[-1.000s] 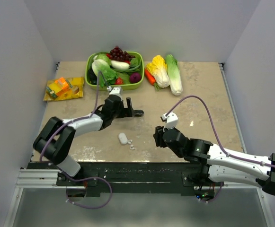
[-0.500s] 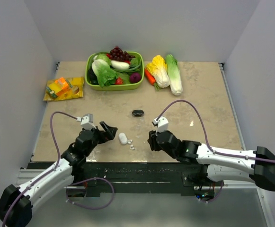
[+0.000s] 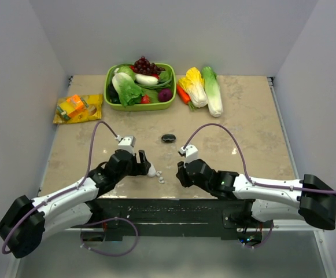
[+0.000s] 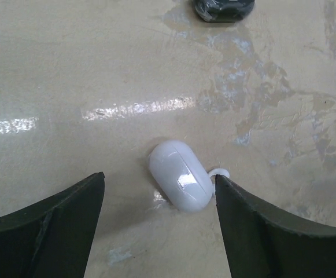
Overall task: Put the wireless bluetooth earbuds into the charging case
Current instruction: Pick up the charging case at the center of the board.
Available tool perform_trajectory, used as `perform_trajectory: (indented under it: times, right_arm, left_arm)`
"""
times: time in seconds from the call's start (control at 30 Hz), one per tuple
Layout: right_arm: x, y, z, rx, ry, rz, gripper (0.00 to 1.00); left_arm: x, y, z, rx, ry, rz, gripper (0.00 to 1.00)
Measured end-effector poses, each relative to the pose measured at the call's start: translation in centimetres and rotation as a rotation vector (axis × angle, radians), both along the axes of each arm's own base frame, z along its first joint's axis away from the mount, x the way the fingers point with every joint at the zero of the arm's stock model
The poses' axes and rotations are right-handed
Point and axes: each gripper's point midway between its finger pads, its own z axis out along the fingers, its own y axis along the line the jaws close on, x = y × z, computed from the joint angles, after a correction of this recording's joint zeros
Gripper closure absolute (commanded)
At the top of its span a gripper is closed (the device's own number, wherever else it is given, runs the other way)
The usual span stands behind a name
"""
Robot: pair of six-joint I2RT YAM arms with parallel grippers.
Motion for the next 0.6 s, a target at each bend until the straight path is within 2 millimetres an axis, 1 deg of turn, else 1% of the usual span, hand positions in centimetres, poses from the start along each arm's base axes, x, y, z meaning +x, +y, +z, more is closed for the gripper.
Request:
perform_trajectory:
  times: [0.03, 0.1, 0.17, 0.2, 0.23, 0.3, 0.33, 0.37, 0.5, 0.6]
  right_arm:
    - [-0.1, 0.3, 0.1, 0.011, 0.002, 0.015, 0.83]
    - [-0.5, 1.4, 0.7, 0.055, 0.01, 0.055, 0.86]
    - [-0.8, 2.1, 0.9, 0.082, 0.016, 0.083, 0.88]
    - [-0.9, 2.5, 0.9, 0.089, 0.019, 0.094, 0.89]
    - [-1.0, 2.7, 0.7, 0.091, 0.024, 0.104, 0.89]
    - [-1.1, 3.0, 0.1, 0.082, 0.037, 0.114, 0.89]
    - [-1.2, 3.0, -0.1, 0.077, 0.043, 0.118, 0.9]
    - [-1.2, 3.0, -0.2, 0.074, 0.046, 0.119, 0.9]
    - [-1.3, 3.1, 0.1, 0.085, 0.045, 0.126, 0.91]
    - [-1.4, 3.0, 0.4, 0.095, 0.039, 0.126, 0.91]
  left_arm:
    - [0.1, 0.2, 0.2, 0.004, -0.008, 0.011, 0.24]
    - [0.2, 0.7, 0.5, 0.013, -0.018, 0.029, 0.26]
    - [0.2, 1.0, 0.8, 0.02, -0.031, 0.035, 0.31]
    - [0.2, 1.1, 0.9, 0.022, -0.035, 0.035, 0.38]
    - [0.2, 1.2, 0.9, 0.03, -0.039, 0.029, 0.6]
    - [0.0, 1.5, 0.5, 0.071, -0.023, 0.013, 0.81]
    - [-0.1, 1.5, 0.4, 0.08, -0.015, 0.011, 0.95]
    - [-0.1, 1.6, 0.3, 0.099, -0.006, 0.005, 1.0]
    - [-0.3, 1.4, 0.4, 0.118, 0.007, -0.015, 1.0]
    - [-0.8, 0.8, 0.2, 0.111, 0.017, -0.04, 1.0]
